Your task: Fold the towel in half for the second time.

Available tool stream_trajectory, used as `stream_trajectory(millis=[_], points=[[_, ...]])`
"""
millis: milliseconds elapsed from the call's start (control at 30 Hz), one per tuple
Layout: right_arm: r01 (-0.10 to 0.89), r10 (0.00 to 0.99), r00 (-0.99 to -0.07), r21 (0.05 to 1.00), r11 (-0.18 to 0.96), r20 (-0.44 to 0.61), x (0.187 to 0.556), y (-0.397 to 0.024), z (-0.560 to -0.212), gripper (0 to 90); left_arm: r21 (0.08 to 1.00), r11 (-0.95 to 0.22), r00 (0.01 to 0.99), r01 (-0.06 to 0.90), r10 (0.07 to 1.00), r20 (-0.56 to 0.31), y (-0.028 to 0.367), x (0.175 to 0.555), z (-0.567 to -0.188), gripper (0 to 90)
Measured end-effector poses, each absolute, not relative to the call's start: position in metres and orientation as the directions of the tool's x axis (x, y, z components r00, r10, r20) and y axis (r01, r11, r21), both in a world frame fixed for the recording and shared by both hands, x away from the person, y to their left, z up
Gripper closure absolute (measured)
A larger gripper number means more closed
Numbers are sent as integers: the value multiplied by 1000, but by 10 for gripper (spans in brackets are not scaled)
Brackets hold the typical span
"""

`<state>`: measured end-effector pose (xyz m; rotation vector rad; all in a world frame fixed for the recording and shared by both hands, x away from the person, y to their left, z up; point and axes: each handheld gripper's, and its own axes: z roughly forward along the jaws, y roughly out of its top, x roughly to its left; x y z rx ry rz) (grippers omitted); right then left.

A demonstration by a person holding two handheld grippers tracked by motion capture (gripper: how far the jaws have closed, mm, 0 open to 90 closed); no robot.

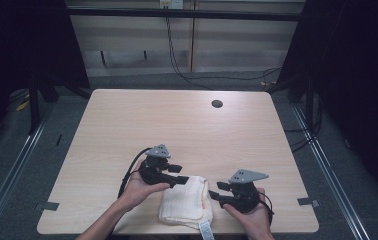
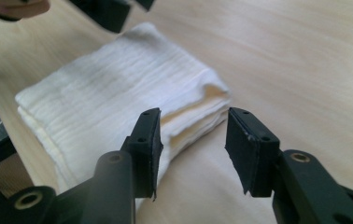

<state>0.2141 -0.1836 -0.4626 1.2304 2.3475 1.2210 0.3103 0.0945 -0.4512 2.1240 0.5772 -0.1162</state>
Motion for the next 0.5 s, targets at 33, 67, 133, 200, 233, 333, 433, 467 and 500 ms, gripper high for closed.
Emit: stream_trajectory(millis=[33,67,133,200,233,333,433,467,500], points=[[577,763,-624,758,303,170,214,-184,-463,552,751,-487,885,445,367,-286,98,310,-450,463],[572,765,-621,765,296,168,216,-186,-461,549,750,-485,882,449,375,-286,102,309,-450,450],[562,766,-618,779,277,174,220,-193,-456,541,749,-485,880,451,384,-281,109,308,-448,420],[558,766,-619,784,273,174,222,-195,-454,536,748,-474,868,465,408,-281,115,307,-445,427],[557,765,-619,786,268,178,222,-196,-453,531,746,-466,858,476,433,-277,119,306,-444,427],[546,753,-633,795,265,183,225,-202,-447,517,749,-463,853,474,454,-259,130,304,-441,408],[547,760,-625,795,260,181,227,-207,-443,514,757,-453,849,471,465,-250,144,299,-439,365],[553,765,-615,795,247,191,228,-212,-441,511,757,-449,846,475,469,-253,150,298,-440,350],[553,765,-615,795,247,191,228,-212,-441,511,755,-445,842,482,474,-258,154,297,-440,350]])
